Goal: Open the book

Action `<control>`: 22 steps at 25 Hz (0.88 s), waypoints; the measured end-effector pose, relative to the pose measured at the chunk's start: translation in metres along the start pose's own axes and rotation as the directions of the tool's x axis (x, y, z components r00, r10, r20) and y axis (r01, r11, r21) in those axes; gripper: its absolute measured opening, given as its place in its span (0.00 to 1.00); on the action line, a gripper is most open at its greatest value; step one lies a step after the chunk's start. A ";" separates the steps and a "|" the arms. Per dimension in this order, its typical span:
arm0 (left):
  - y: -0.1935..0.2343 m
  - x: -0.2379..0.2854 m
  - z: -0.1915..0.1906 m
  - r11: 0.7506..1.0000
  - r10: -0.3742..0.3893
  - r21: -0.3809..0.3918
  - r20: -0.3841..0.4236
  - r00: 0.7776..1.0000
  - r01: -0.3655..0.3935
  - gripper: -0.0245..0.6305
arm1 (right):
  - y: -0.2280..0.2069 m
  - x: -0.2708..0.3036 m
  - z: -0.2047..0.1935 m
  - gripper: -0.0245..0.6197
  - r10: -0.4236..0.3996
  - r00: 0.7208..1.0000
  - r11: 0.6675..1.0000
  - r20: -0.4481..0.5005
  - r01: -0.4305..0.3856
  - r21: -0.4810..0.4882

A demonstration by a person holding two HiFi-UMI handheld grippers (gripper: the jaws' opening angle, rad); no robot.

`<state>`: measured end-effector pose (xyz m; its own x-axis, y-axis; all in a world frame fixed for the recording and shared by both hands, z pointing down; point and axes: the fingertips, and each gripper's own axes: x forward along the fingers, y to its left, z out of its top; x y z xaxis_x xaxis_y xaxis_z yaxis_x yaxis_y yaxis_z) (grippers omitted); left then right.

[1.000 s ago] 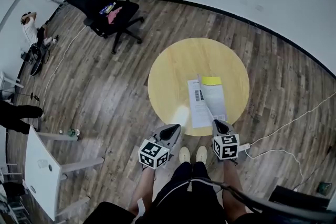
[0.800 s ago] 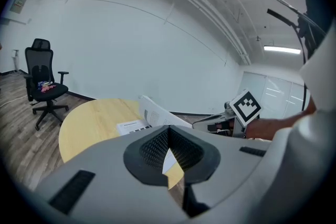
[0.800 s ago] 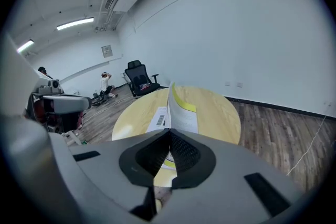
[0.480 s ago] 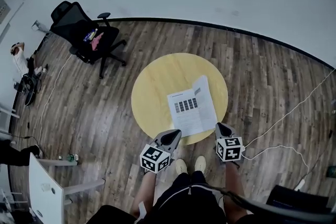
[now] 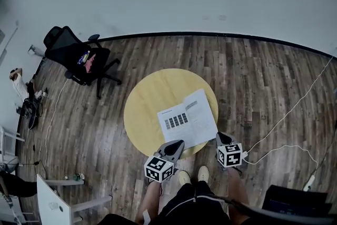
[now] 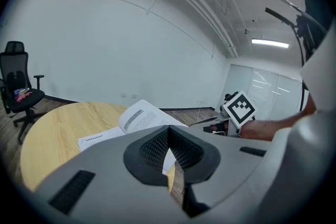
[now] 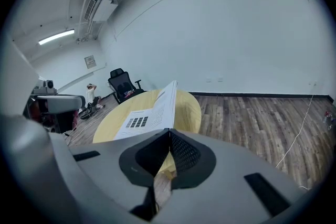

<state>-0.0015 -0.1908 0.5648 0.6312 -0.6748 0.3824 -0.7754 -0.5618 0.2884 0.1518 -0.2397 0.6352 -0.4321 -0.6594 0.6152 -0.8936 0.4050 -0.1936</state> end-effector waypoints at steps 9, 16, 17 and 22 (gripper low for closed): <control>0.008 0.040 -0.008 1.000 -0.007 -0.015 -0.046 0.999 0.007 0.04 | -0.032 0.026 -0.025 0.05 0.004 0.998 0.999 -0.070 -0.001 0.045; 0.021 0.062 -0.025 0.999 -0.002 -0.045 -0.085 0.996 -0.002 0.04 | -0.054 0.048 -0.045 0.05 0.001 0.993 0.998 -0.120 0.008 0.069; 0.023 0.064 -0.026 0.999 0.000 -0.048 -0.089 0.996 -0.004 0.04 | -0.058 0.051 -0.047 0.05 -0.001 0.992 0.997 -0.126 0.010 0.073; 0.025 0.078 -0.033 1.000 0.000 -0.029 -0.114 0.993 -0.004 0.04 | -0.080 0.063 -0.061 0.05 -0.012 0.987 0.996 -0.157 0.026 0.087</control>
<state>0.0272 -0.2415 0.6310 0.6245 -0.6161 0.4800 -0.7780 -0.5451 0.3125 0.2035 -0.2754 0.7359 -0.3968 -0.5565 0.7300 -0.9117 0.3312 -0.2432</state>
